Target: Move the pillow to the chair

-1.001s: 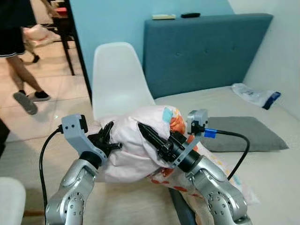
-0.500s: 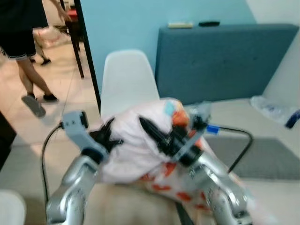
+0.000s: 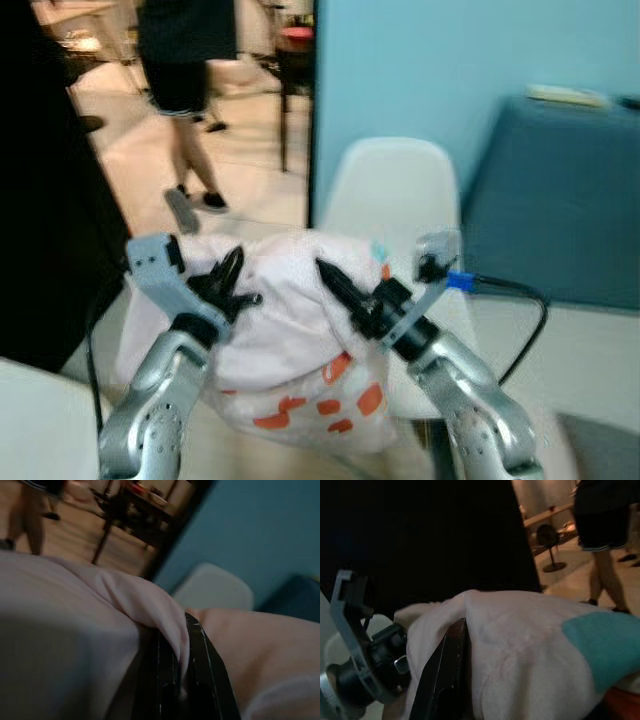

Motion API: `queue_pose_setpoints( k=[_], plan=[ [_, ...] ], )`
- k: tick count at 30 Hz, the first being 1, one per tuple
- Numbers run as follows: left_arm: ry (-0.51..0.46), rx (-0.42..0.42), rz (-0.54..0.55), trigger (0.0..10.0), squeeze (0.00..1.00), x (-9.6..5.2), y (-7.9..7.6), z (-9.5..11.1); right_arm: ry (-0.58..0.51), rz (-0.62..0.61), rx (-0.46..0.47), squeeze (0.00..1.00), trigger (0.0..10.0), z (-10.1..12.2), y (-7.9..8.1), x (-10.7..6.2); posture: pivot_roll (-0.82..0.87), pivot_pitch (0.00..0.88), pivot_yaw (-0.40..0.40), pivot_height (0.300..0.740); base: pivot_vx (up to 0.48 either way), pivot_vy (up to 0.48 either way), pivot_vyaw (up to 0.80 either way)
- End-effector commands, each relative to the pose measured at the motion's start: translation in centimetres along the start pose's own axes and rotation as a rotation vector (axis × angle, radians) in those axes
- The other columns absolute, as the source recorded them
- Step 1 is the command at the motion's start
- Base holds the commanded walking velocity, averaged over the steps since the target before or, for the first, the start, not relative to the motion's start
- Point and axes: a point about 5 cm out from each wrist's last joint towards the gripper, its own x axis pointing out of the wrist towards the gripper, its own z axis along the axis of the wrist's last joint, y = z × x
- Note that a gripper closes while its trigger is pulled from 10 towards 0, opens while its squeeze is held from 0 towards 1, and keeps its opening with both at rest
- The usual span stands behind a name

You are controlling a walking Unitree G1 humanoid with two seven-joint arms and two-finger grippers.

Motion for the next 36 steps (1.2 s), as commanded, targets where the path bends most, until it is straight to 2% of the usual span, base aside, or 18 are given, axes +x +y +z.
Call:
queue_pose_setpoints(
  k=[1, 5, 8, 13, 17, 36],
  plan=[
    [-0.023, -0.015, -0.083, 10.0, 0.0, 0.3, -1.6, 0.3, -0.033, -0.009, -0.022, 0.0, 10.0, 0.8, -0.2, 0.0, 0.01, 0.012, -0.01, 0.74, 0.48, 0.0, 0.56],
    [-0.012, -0.029, -0.121, 10.0, 0.0, 0.4, -2.1, 0.1, -0.016, -0.141, -0.054, 0.0, 10.0, 0.8, -1.7, 0.0, 0.01, 0.013, -0.007, 0.74, 0.48, 0.0, 0.22],
    [0.008, -0.055, -0.165, 10.0, 0.0, 0.3, -2.7, -0.1, -0.004, -0.303, -0.037, 0.0, 10.0, 0.8, -3.7, 0.1, 0.01, 0.013, -0.004, 0.74, 0.25, 0.0, 0.0],
    [0.038, -0.084, -0.26, 10.0, 0.0, 0.1, -4.0, -0.4, -0.016, -0.339, -0.036, 0.0, 10.0, 1.1, -4.3, -0.3, 0.01, 0.016, 0.001, 0.74, 0.0, 0.0, -0.72],
    [0.04, -0.092, -0.284, 10.0, 0.0, 0.1, -4.3, -0.4, -0.022, -0.348, -0.023, 0.0, 10.0, 1.1, -4.4, -0.3, 0.01, 0.017, 0.002, 0.74, 0.0, 0.0, -0.75],
    [0.039, -0.087, -0.281, 10.0, 0.0, -0.1, -4.1, -0.3, -0.031, -0.354, -0.039, 0.0, 10.0, 1.5, -4.4, 0.1, 0.01, 0.013, -0.004, 0.74, 0.0, 0.0, -0.73]
  ],
)
